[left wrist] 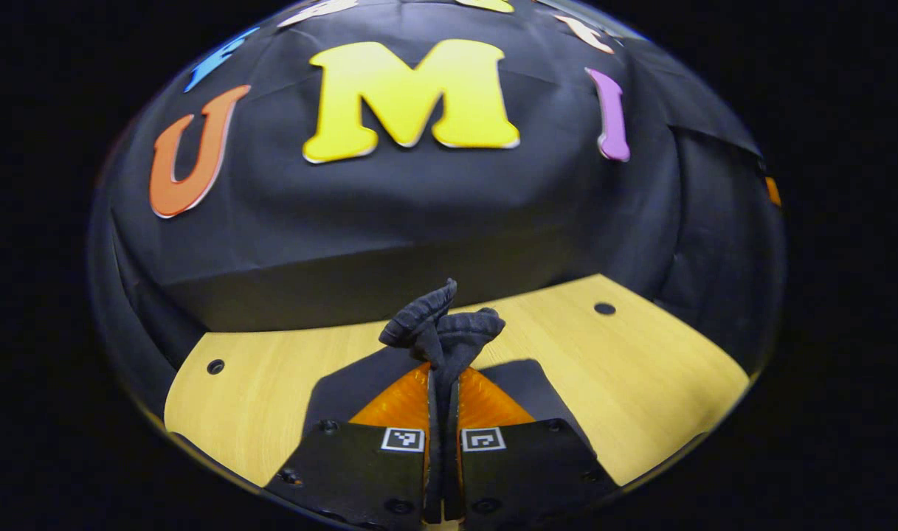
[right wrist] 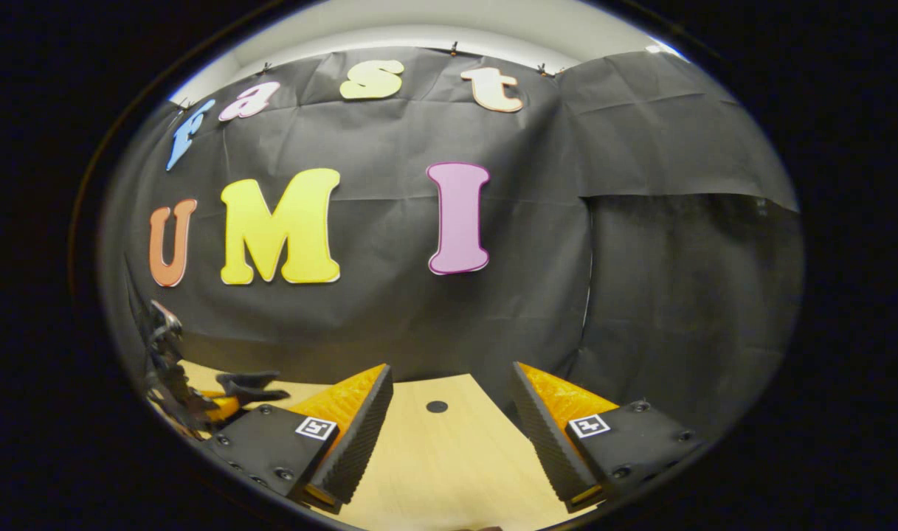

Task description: Grasp the waist and the cuffs of the jeans and fold them to make the two legs overlap; first hold the waist and fold one-third of the jeans toward the cuffs, then hold the cuffs and fold the remaining one-third in the same direction to finish folding.

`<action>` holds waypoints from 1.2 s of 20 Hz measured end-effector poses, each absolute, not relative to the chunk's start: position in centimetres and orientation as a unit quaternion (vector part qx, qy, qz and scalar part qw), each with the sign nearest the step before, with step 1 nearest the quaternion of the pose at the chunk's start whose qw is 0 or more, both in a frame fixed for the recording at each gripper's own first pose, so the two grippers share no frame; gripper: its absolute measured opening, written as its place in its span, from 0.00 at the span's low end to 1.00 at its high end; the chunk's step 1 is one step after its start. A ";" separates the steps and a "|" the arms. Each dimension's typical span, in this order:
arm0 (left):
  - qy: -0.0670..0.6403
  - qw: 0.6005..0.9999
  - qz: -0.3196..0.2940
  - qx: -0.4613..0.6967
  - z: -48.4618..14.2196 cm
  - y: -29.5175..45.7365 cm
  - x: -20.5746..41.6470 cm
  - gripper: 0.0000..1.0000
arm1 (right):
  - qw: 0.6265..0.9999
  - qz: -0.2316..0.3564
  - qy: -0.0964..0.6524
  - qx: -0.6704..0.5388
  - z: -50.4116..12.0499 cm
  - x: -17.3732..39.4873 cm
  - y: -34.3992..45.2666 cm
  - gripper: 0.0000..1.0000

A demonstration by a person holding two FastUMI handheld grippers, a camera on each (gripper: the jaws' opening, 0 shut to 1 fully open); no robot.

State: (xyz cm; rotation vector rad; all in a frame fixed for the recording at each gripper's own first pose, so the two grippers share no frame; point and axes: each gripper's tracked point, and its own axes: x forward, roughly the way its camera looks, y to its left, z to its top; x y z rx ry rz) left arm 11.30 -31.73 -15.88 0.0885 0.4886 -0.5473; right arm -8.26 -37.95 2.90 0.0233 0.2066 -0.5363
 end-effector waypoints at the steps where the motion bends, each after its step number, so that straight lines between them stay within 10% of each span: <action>1: 0.248 0.926 -0.278 0.062 -17.4 -32.4 10.6 0.05 | 0.958 -0.267 0.104 0.011 2.8 -8.5 -38.2 0.98; 13: 0.218 0.898 -0.292 0.247 -23.4 -32.3 8.7 0.19 | 0.958 -0.260 0.122 0.011 1.0 -8.0 -37.4 0.98; 17: 0.205 0.904 -0.301 0.224 -21.6 -32.1 8.7 1.00 | 0.959 -0.254 0.124 0.015 0.9 -7.7 -37.2 0.98; 24: 0.190 0.908 -0.317 0.197 -18.7 -33.0 7.9 1.00 | 0.961 -0.247 0.123 0.023 0.7 -7.2 -36.8 0.98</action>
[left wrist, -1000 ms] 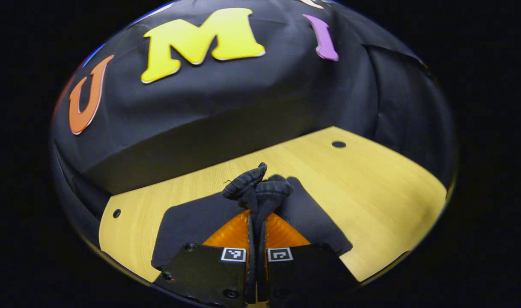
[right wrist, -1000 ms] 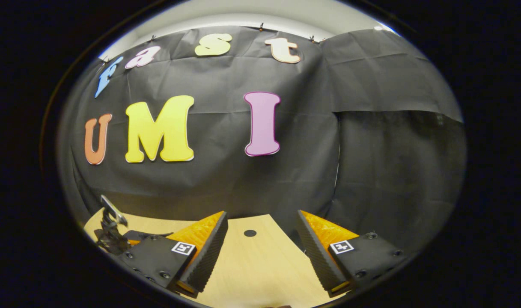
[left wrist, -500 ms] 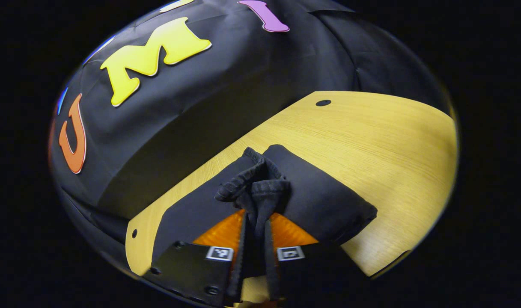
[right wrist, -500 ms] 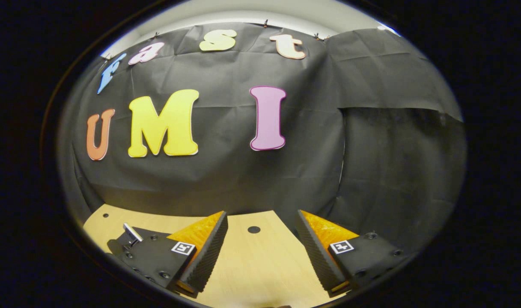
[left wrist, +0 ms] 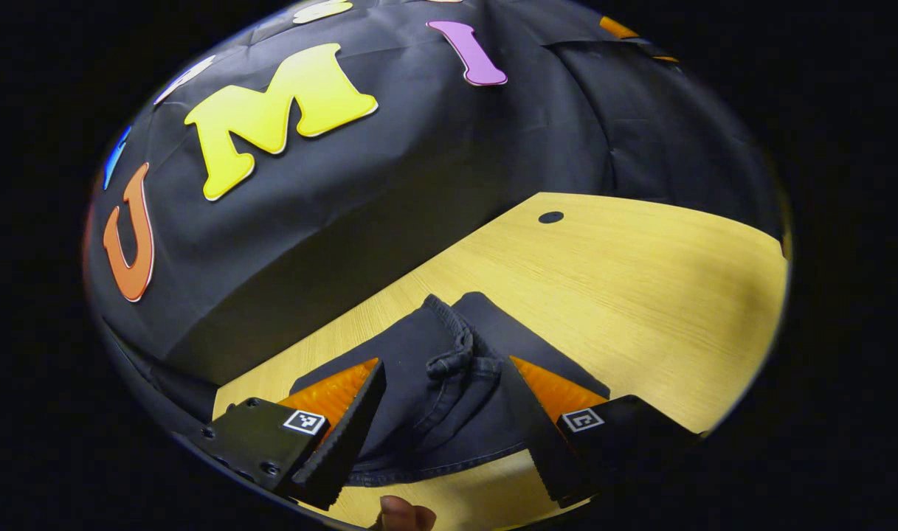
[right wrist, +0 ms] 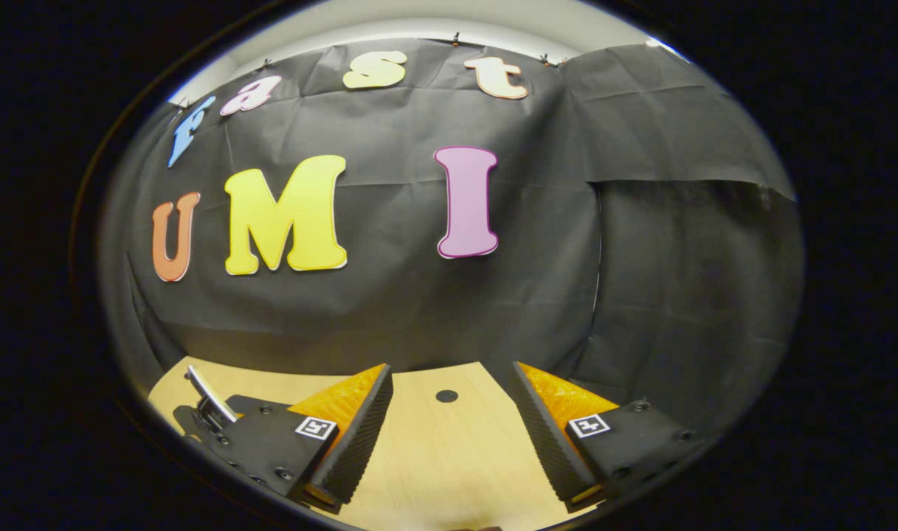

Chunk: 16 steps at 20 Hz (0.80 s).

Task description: Grasp the waist and the cuffs of the jeans and fold them to make the two legs overlap; first hold the waist and fold one-third of the jeans toward the cuffs, then hold the cuffs and fold the remaining one-third in the same direction to finish folding.

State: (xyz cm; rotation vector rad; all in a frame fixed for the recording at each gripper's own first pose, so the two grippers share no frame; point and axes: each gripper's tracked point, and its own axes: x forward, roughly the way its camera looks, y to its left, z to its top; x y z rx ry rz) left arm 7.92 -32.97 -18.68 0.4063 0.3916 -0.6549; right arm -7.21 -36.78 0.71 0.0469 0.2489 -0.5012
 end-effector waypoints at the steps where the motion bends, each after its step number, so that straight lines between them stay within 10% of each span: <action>1: 0.189 0.909 -0.316 0.193 -18.3 -32.9 8.0 1.00 | 0.961 -0.246 0.124 0.024 0.6 -7.1 -36.7 0.98; 16: 0.131 0.966 -0.219 0.035 -4.7 -22.6 11.7 1.00 | 0.977 -0.175 0.114 0.045 0.3 -1.5 -28.5 0.94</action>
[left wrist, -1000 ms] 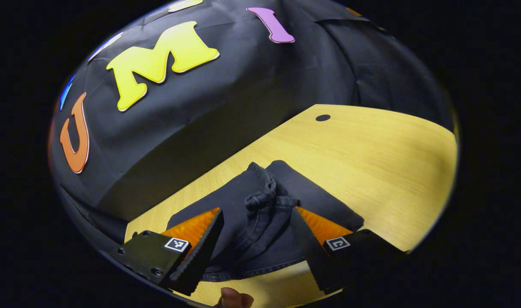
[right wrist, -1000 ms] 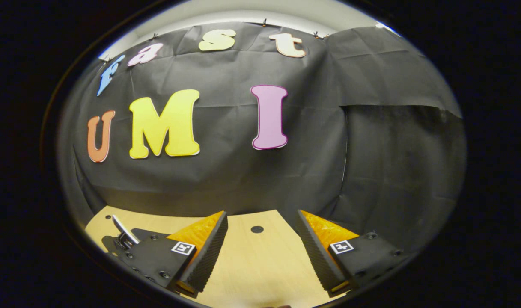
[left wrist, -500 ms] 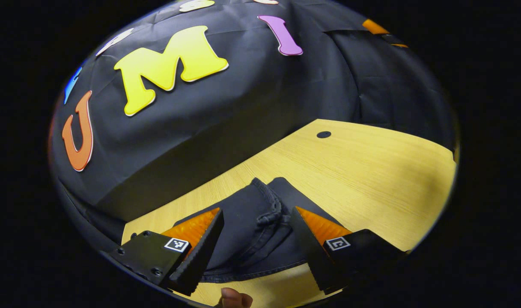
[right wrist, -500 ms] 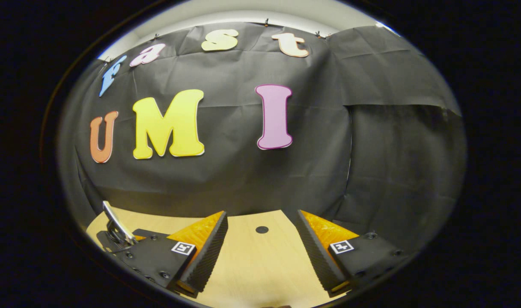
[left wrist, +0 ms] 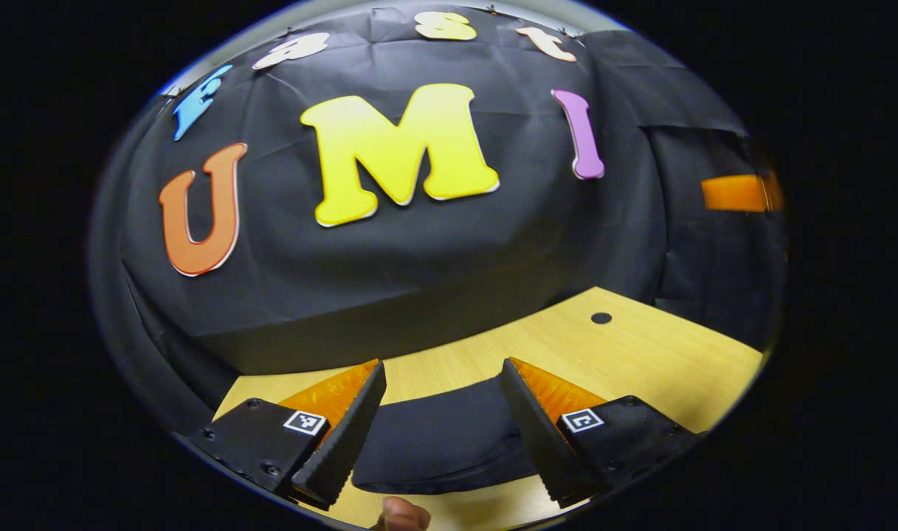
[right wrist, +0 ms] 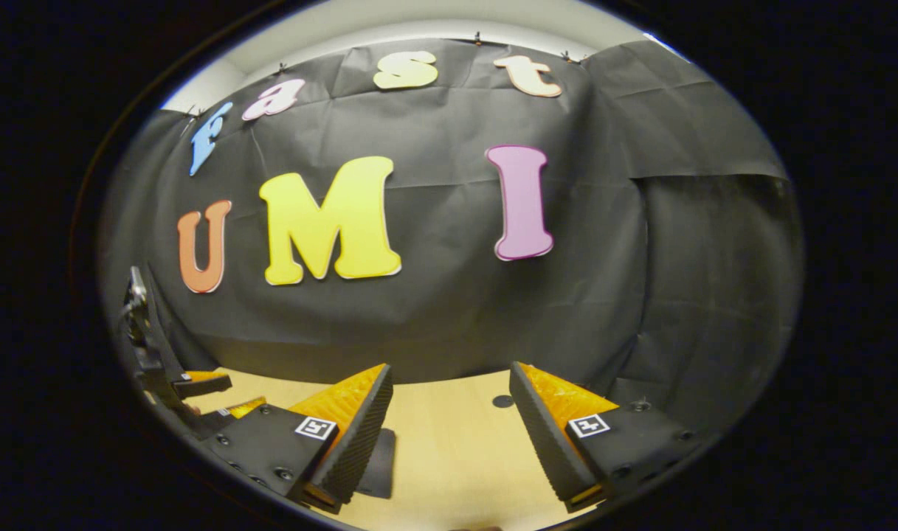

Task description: Grasp the waist and the cuffs of the jeans and fold them to make the two legs overlap; first hold the waist and fold one-third of the jeans toward the cuffs, then hold the cuffs and fold the remaining one-third in the same direction to finish folding.

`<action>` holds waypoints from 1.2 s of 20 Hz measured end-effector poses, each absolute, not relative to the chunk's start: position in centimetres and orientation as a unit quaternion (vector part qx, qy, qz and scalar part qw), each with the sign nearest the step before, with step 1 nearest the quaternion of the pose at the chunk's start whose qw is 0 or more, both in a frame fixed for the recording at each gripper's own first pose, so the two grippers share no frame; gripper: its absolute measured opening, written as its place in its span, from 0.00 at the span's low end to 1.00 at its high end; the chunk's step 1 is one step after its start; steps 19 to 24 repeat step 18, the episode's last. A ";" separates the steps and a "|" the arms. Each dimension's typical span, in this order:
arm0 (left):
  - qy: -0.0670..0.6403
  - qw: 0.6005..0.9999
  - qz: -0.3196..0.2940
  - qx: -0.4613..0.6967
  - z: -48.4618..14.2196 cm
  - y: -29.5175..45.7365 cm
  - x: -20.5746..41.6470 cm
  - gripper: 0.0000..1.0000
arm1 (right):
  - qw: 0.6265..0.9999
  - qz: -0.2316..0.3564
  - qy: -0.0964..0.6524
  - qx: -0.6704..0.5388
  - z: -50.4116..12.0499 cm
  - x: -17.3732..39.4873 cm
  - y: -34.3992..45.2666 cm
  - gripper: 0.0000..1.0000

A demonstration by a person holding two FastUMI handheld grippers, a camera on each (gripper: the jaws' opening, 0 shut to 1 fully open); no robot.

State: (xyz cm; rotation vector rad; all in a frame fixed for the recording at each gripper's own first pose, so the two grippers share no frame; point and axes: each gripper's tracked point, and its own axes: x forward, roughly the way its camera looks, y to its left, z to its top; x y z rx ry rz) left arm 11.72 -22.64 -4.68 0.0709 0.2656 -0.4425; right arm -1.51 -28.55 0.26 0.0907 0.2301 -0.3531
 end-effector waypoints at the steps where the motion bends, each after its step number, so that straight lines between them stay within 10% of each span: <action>1: 0.128 0.969 -0.208 0.025 -3.9 -21.4 12.0 1.00 | 0.978 -0.167 0.113 0.046 0.2 -1.0 -27.4 0.98; 24: 0.090 0.986 -0.120 -0.075 1.2 -6.5 10.8 1.00 | 0.988 -0.096 0.113 0.037 -0.8 2.9 -12.5 0.98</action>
